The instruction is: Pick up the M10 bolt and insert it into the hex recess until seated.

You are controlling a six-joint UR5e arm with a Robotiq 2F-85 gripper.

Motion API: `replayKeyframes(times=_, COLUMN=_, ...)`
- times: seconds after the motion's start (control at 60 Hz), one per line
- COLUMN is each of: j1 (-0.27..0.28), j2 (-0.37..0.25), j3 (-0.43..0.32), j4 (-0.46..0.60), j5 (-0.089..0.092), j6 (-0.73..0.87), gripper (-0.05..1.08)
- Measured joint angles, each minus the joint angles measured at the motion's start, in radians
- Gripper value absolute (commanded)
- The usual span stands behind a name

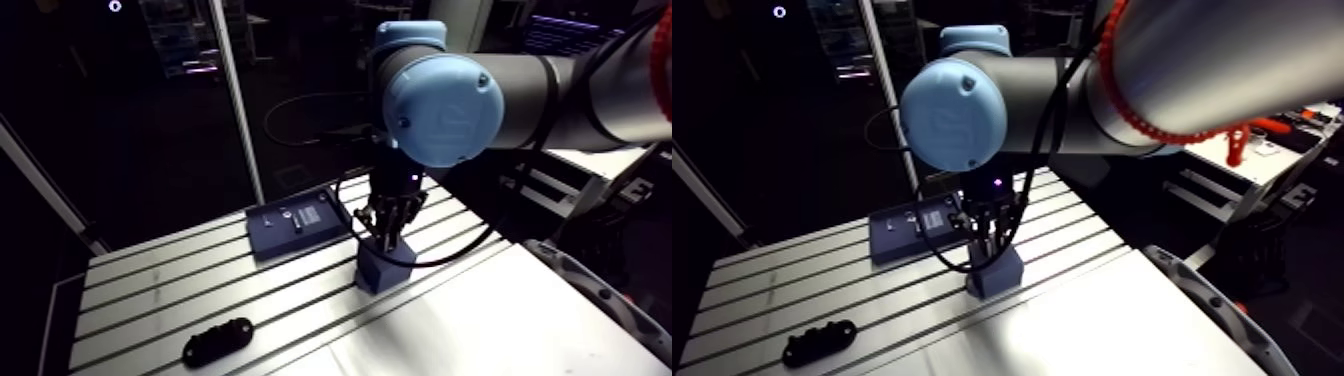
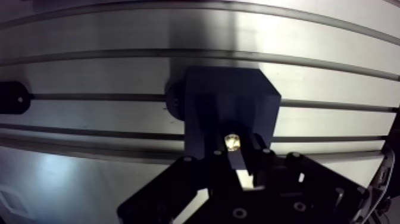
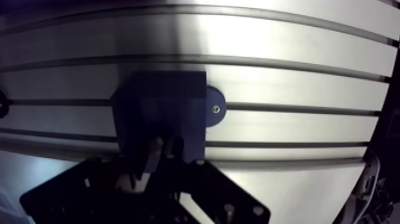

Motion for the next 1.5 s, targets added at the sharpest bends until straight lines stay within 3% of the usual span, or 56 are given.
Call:
replayKeyframes(times=0.567, j1=0.000, j2=0.000, j3=-0.001, j4=0.000, j5=0.001, j6=-0.010, gripper=0.79)
replayKeyframes(times=1.5, j1=0.001, j2=-0.015, j3=0.007, j4=0.003, j5=0.002, j6=-0.161, gripper=0.79)
